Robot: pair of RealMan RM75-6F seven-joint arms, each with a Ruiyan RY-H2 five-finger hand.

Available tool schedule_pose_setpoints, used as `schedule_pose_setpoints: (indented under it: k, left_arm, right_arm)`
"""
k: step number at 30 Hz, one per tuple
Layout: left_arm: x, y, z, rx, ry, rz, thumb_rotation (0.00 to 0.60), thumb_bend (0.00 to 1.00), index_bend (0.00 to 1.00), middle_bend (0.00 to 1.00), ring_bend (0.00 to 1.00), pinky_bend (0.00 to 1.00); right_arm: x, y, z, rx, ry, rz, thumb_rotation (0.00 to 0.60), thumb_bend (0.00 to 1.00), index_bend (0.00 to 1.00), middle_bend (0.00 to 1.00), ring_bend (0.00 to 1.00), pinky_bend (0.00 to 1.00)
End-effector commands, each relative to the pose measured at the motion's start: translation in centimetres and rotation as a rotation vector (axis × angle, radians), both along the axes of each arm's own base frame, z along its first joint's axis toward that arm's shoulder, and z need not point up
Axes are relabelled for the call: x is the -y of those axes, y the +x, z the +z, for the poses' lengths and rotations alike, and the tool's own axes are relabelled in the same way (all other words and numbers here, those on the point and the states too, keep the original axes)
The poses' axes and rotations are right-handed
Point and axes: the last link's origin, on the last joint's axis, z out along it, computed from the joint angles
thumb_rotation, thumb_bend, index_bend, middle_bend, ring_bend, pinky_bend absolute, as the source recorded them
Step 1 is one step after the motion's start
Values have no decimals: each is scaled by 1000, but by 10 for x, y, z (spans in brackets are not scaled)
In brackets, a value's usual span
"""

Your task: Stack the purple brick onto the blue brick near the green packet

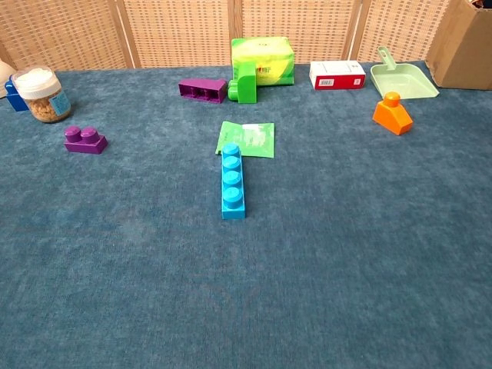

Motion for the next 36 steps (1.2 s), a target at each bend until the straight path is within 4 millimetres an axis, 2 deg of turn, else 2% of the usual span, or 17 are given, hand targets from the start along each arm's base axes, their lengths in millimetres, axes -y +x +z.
schedule_pose_setpoints:
  k: [1,8,13,17,25,36]
  left_arm:
    - [-3,-1,1,-7,-3,1,533,130,229,128,3,0]
    - [-26,-13,3,-7,-66,34,529,135,224,111,0,0]
    - [-57,-17,2,-34,-126,52,523,138,224,100,0,0]
    - [-80,-14,-3,-42,-167,52,514,141,238,92,0,0]
    - [-123,-3,-17,-69,-241,54,455,169,259,84,0,0]
    - [-161,15,-45,-107,-311,37,432,203,256,77,0,0]
  right_arm:
    - [-6,-3,1,8,1,-6,600,97,431,205,4,21]
    - [-15,-8,-1,28,1,-17,600,98,436,205,4,21]
    - [-19,-8,0,31,-13,-18,600,98,437,205,4,20]
    - [-22,-10,3,28,-25,-25,600,98,437,205,4,21]
    - [-31,-14,10,22,-52,-48,600,98,437,205,4,20]
    - [-39,-19,18,15,-89,-77,600,97,437,205,2,20]
